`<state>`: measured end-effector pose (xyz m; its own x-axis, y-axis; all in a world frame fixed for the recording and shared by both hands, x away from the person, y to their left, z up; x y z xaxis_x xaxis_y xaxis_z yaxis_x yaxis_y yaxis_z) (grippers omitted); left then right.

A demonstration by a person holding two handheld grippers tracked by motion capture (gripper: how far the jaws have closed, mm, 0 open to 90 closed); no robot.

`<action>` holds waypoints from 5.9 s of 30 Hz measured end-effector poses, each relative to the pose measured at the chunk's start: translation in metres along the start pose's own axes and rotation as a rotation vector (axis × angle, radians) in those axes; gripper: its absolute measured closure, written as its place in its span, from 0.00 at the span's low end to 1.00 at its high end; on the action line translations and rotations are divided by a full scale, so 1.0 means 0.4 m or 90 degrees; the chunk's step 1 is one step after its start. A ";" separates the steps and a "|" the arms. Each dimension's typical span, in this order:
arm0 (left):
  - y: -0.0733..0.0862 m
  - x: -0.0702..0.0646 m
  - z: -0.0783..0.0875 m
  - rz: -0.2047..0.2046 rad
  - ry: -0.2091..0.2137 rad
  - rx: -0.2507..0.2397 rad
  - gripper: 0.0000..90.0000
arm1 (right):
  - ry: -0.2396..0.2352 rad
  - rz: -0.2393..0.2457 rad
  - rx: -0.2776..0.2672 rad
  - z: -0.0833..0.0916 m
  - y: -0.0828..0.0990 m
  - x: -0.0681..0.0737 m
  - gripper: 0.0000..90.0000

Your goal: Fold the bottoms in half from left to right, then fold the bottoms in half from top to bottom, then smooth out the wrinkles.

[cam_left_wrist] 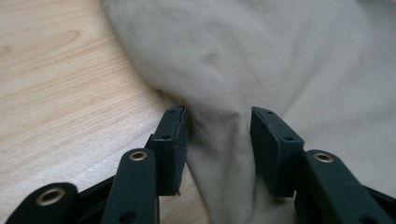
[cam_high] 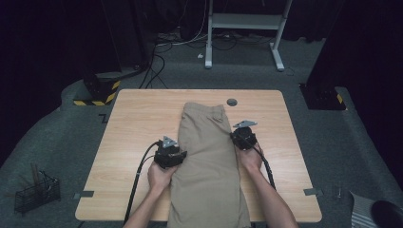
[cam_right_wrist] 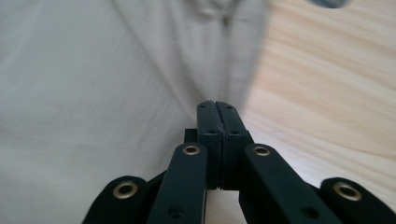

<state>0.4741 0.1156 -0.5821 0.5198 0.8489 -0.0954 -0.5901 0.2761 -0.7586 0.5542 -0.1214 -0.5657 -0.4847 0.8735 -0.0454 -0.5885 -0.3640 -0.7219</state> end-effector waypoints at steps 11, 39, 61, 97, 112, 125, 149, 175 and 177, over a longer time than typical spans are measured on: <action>-0.018 -0.023 0.049 -0.004 0.018 -0.026 0.45 | -0.027 0.004 -0.064 0.107 -0.002 0.036 0.68; -0.029 -0.045 0.006 -0.041 0.011 0.003 0.39 | -0.038 0.054 -0.013 0.102 0.127 0.101 0.57; 0.060 -0.106 0.079 -0.036 0.023 0.005 0.40 | -0.056 0.044 -0.023 0.210 0.214 0.141 0.47; -0.012 -0.027 -0.021 0.029 0.008 0.004 0.32 | -0.012 -0.043 0.040 0.108 0.157 0.047 0.38; -0.022 -0.066 -0.035 -0.031 0.001 0.017 0.62 | -0.021 -0.002 0.036 0.109 0.151 0.075 0.71; -0.028 -0.078 -0.036 -0.035 0.046 0.040 0.86 | -0.073 0.007 0.031 0.111 0.152 0.090 0.95; -0.068 -0.097 0.053 -0.009 0.149 -0.025 0.94 | -0.080 0.040 -0.094 0.224 0.121 0.085 0.96; -0.174 -0.117 0.199 -0.037 0.166 -0.143 0.95 | -0.066 0.118 -0.200 0.379 0.014 0.102 0.96; -0.187 -0.120 0.210 -0.046 0.163 -0.153 0.95 | -0.061 0.123 -0.211 0.390 -0.003 0.100 0.96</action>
<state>0.4416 0.0920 -0.4667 0.7111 0.6819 -0.1712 -0.3998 0.1919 -0.8963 0.4345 -0.1365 -0.4589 -0.6335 0.7593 -0.1489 -0.2478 -0.3814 -0.8906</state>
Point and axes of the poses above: each handheld gripper's, and its own axes: z roughly backward along the jaws, y roughly out of its underside, x roughly to its left, the point moved 9 cm from there along -z, roughly forward along the jaws, and after that the axes turned 2 degrees about y, right-handed, at the moved point
